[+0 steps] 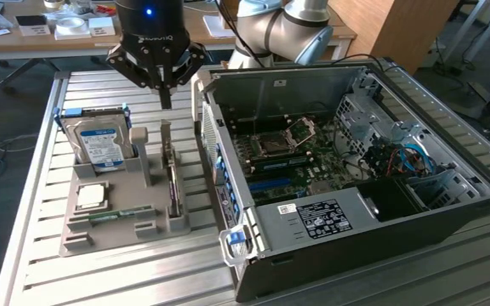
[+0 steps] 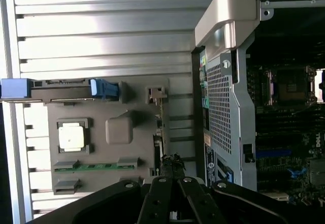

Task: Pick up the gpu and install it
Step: 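Reach for the gpu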

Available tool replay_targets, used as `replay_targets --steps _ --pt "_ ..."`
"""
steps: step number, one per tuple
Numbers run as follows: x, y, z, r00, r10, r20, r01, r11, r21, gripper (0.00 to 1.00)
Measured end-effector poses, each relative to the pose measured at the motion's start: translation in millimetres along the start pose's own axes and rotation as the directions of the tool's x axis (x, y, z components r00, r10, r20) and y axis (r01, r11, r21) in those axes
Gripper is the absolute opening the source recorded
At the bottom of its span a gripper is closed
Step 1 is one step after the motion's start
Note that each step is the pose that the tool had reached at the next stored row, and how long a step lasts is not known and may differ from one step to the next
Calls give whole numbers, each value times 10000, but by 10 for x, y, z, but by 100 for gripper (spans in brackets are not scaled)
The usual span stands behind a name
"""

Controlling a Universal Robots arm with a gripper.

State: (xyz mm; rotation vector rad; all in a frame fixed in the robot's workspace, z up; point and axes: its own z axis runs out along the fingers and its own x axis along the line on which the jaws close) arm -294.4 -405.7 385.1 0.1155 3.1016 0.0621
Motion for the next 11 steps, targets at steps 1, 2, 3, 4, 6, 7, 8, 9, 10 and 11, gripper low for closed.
replay_targets --steps 1,2,3,4,6,7,8,9,10,11 --pt "-1 -20 -1 10000 0 0 0 10000 0 11" --pt "-3 -45 -2 10000 0 0 0 10000 0 11" --pt "-4 -68 -3 10000 0 0 0 10000 0 11" --pt "-4 -91 -4 10000 0 0 0 10000 0 11" --pt "-4 -130 -5 10000 0 0 0 10000 0 11" --pt "-4 -150 -6 10000 1 0 -1 10000 0 11" --pt "-4 -169 -7 10000 0 0 0 10000 0 11" --pt "-5 -186 -8 10000 0 0 0 10000 0 11" --pt "-6 -199 -8 10000 0 0 0 10000 0 11" --pt "-6 -215 -9 10000 0 -1 0 10000 0 11"
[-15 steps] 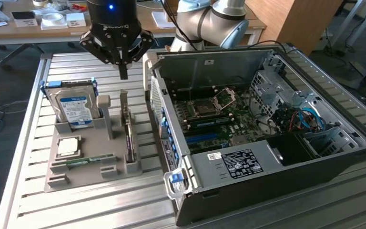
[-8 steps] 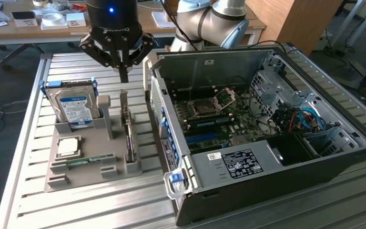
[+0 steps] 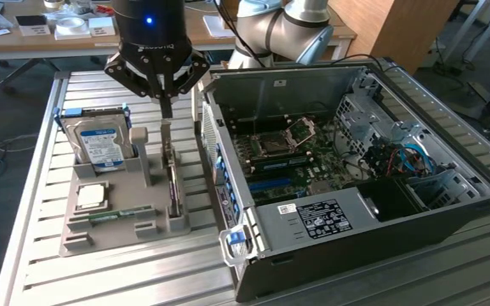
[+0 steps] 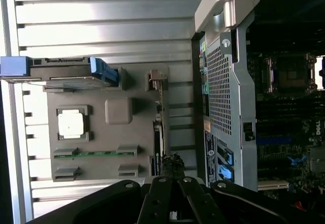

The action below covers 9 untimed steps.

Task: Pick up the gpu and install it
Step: 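Reach for the gpu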

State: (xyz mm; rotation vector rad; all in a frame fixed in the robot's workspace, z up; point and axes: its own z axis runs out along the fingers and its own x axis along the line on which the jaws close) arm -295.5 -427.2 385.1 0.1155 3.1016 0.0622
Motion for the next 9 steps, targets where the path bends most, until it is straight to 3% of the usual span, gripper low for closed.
replay_targets --steps 9 --pt "0 -2 0 10000 1 0 -1 10000 0 11"
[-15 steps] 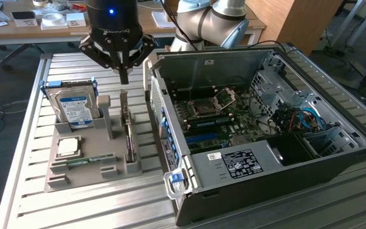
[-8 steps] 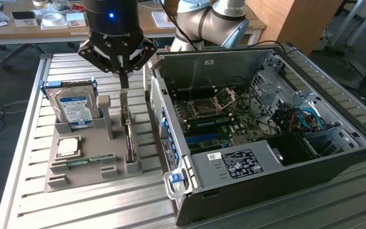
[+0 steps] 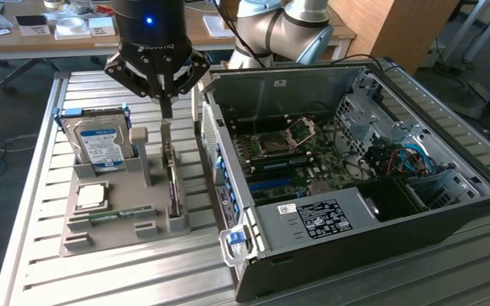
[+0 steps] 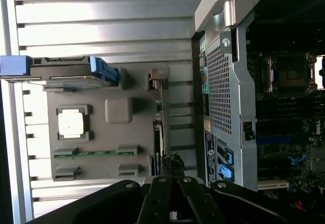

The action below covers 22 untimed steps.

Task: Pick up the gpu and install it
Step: 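Reach for the gpu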

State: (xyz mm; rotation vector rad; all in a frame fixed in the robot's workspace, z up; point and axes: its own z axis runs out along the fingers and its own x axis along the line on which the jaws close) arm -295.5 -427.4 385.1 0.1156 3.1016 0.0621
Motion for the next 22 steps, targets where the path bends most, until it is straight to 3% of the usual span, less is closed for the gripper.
replay_targets --steps 4,12,22 --pt "0 -2 0 10000 0 0 0 10000 0 11" --pt "6 -103 -4 10000 0 0 0 10000 0 11" --pt "52 -116 8 10000 -2 0 2 10000 -1 11"
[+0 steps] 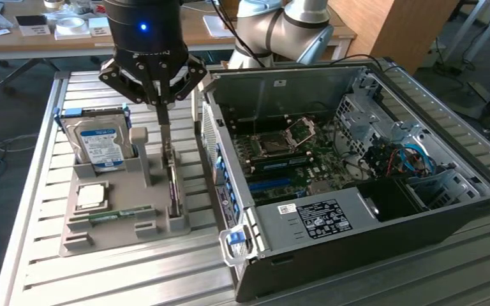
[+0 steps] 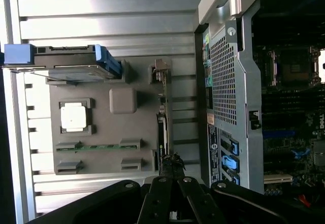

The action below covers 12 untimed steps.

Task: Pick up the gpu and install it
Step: 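Reach for the gpu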

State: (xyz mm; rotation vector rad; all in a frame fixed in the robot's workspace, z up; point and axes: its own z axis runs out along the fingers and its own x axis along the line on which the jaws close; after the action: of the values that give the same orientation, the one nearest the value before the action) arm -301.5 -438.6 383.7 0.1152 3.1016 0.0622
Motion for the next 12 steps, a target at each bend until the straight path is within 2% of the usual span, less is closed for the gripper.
replay_targets --steps 12 --pt "-2 -46 0 10000 2 0 -2 10000 1 11"
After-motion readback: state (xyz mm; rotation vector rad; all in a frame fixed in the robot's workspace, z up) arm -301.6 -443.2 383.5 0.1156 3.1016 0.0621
